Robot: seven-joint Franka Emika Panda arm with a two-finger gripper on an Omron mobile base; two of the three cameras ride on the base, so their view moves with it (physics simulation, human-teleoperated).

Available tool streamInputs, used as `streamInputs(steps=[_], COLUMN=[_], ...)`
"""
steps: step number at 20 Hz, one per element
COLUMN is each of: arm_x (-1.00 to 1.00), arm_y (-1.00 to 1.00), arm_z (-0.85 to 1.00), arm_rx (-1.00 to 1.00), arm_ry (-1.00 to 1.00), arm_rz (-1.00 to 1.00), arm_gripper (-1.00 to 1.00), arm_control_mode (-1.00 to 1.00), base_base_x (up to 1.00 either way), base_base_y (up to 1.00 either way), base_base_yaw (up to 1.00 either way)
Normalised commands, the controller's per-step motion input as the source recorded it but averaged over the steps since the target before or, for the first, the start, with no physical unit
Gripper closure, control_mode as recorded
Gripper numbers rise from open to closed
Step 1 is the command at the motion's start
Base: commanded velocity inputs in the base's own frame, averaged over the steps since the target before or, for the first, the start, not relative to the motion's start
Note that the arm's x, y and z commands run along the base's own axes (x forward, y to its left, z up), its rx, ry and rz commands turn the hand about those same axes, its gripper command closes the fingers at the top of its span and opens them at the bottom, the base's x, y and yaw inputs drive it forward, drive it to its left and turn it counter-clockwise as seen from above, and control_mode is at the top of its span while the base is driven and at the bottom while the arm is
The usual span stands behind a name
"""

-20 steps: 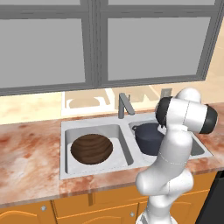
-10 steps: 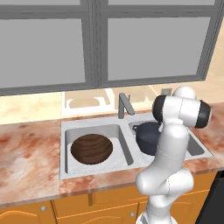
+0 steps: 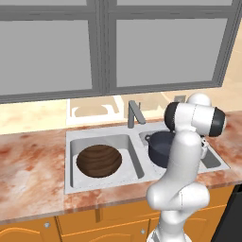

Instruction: Place the bowl in the left basin and the pot in the right basin of the sink.

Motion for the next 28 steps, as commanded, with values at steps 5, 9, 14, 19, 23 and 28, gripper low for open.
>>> streamInputs(steps=[5, 9, 14, 19, 23, 28], arm_x=[0.00, 0.00, -0.01, 0.00, 0.00, 0.00], arm_y=[0.00, 0.00, 0.04, 0.06, 0.02, 0.01], arm_z=[-0.12, -0.09, -0.01, 0.01, 0.05, 0.15], arm_rx=[0.00, 0.00, 0.00, 0.00, 0.00, 0.00], arm_ry=[-0.12, -0.16, -0.13, -0.06, -0.01, 0.04], arm_rz=[0.02, 0.00, 0.00, 0.00, 0.00, 0.00], arm_gripper=[1.00, 1.00, 1.00, 1.00, -1.00, -1.00], arm_control_mode=[-1.00, -1.00, -1.00, -1.00, -1.00, -1.00], base_base_x=[0.00, 0.00, 0.00, 0.00, 0.00, 0.00], base_base_y=[0.00, 0.00, 0.00, 0.00, 0.00, 0.00], base_base_yaw=[0.00, 0.00, 0.00, 0.00, 0.00, 0.00])
